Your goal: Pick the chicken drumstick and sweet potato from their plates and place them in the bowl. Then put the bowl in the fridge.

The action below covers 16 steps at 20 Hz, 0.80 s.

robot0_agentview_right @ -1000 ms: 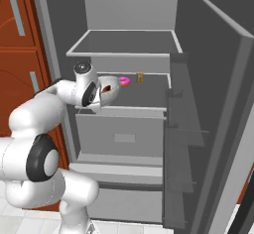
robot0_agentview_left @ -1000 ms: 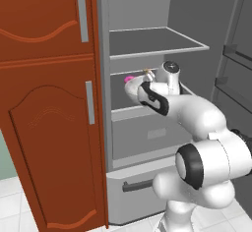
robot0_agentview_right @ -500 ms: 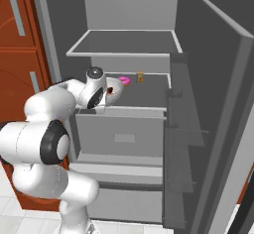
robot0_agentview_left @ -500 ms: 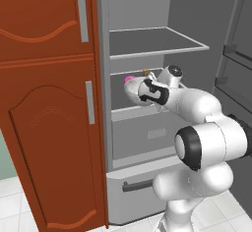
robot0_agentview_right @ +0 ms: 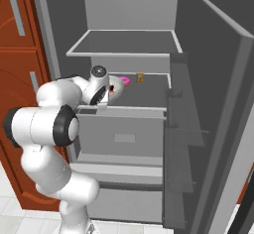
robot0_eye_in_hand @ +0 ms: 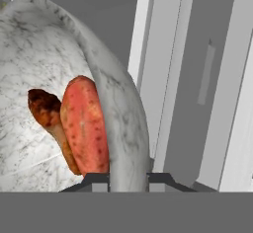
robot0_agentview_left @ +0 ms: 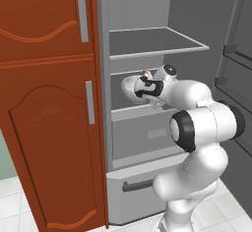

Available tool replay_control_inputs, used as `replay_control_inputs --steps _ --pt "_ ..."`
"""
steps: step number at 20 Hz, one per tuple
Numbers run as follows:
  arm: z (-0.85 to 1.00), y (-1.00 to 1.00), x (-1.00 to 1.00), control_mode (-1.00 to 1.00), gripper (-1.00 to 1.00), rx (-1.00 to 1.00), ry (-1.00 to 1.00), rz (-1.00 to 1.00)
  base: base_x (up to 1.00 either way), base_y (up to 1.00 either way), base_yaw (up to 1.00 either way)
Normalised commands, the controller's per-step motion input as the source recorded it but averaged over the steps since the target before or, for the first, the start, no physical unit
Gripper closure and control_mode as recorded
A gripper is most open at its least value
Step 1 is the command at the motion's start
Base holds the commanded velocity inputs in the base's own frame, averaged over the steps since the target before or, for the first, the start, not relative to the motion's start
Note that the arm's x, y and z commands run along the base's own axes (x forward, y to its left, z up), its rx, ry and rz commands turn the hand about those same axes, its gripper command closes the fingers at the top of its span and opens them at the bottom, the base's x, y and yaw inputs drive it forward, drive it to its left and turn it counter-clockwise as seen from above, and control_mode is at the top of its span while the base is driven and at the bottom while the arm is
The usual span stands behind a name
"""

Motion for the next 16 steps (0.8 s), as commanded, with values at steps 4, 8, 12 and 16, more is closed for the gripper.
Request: replay_control_inputs --steps 4,8,12,16 --pt "-0.04 0.05 0.27 -1.0 1.0 0.0 0.0 0.03 0.0 0.0 0.0" --pt "-0.14 0.04 0.16 -1.0 1.0 0.0 0.0 0.06 0.0 0.0 0.0" --pt "-0.13 0.02 0.23 -1.0 1.0 0.0 -0.01 0.04 0.0 0.0 0.0" --pt "-0.17 0.05 0.32 -1.0 1.0 0.0 -0.04 0.01 0.0 0.0 0.0"
